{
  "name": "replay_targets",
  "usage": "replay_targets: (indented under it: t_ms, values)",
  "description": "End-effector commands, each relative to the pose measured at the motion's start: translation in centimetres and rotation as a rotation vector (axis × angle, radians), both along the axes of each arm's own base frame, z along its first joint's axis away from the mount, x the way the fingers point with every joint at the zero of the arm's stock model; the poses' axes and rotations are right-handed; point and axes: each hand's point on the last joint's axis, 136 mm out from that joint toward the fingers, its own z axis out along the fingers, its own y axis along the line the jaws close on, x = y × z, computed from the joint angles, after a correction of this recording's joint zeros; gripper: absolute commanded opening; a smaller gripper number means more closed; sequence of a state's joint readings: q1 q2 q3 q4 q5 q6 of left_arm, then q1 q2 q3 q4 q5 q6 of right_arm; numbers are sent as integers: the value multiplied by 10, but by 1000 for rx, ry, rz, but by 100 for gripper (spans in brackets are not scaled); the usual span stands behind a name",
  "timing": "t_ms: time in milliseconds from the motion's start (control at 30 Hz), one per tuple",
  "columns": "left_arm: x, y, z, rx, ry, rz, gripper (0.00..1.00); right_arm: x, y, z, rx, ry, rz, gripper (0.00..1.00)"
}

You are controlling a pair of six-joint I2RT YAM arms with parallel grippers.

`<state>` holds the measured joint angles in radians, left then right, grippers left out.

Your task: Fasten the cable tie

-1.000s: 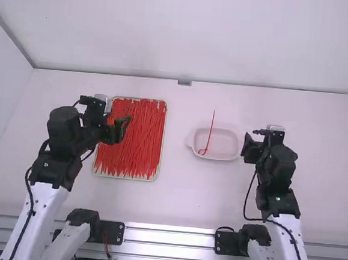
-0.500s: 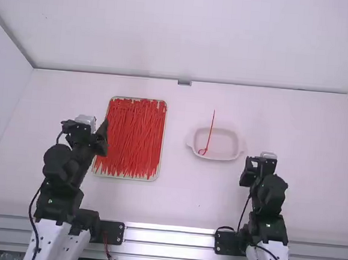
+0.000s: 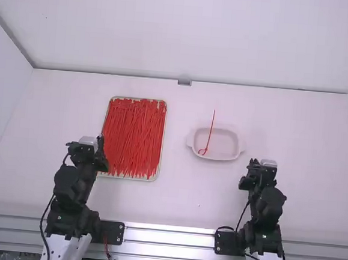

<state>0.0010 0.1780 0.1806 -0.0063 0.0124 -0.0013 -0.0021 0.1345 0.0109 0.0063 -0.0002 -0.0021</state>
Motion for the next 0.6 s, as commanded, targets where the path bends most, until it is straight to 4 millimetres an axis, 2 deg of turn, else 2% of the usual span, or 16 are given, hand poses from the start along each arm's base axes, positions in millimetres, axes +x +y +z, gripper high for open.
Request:
replay_targets:
  t_ms: [0, 167, 300, 433, 567]
  values:
    - [-2, 2, -7, 3, -11, 11, 6, -1, 0, 1, 2, -19, 1, 7]
    - [-3, 2, -22, 3, -11, 11, 0, -2, 0, 14, 2, -72, 2, 2]
    - [-4, 2, -34, 3, -11, 11, 0, -3, 0, 22, 2, -110, 2, 0]
    - [-4, 2, -45, 3, -6, 11, 0, -3, 0, 24, 2, -117, 2, 0]
    - [-4, 2, -47, 3, -4, 11, 0, -3, 0, 24, 2, -117, 2, 0]
